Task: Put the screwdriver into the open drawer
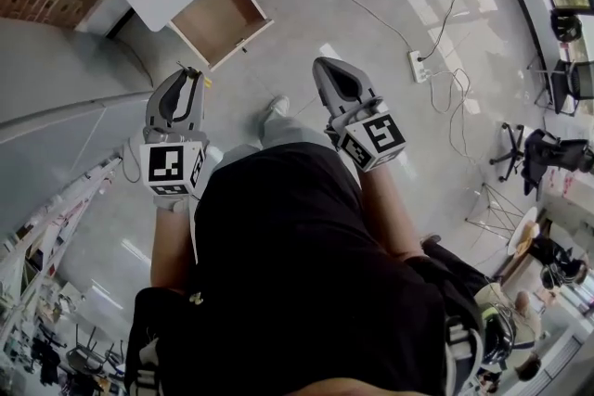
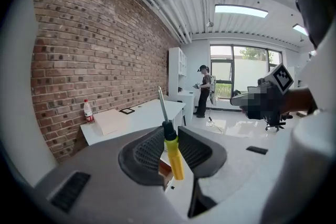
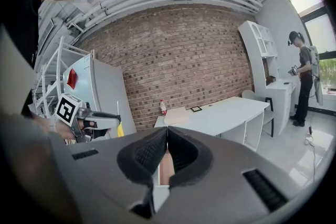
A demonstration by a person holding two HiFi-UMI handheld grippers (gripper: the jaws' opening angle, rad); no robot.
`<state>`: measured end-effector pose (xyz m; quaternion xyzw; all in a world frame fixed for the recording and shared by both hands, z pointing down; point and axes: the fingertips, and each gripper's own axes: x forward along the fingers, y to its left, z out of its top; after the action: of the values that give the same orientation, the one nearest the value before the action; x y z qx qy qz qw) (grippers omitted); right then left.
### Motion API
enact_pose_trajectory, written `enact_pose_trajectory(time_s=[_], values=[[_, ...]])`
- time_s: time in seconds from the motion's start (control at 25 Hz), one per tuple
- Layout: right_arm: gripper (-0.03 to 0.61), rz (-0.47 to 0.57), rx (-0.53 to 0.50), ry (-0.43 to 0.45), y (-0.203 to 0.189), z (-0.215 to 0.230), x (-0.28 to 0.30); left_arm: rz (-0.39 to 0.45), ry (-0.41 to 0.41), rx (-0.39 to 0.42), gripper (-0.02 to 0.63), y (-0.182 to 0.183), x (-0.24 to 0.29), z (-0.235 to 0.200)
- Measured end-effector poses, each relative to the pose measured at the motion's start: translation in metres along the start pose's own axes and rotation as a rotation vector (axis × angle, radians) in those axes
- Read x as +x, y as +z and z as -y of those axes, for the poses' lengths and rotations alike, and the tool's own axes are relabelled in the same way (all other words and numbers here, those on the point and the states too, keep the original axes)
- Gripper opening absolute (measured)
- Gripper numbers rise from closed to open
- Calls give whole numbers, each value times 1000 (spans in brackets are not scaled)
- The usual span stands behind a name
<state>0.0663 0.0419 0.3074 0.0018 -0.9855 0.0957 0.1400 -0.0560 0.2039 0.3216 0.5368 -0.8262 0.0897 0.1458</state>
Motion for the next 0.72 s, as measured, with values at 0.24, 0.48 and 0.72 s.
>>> enact_pose_trajectory(time_s=[0.24,0.48,0.72], values=[[11,11,23,-36,7,39,10,-27,-46,29,86,10,50,4],[11,13,67,-101,4,64,15,-74,-131,78,86,9,93,11],[11,-12,130,-220,-13,91,25,-143,-255,111,86,-2,146,8]])
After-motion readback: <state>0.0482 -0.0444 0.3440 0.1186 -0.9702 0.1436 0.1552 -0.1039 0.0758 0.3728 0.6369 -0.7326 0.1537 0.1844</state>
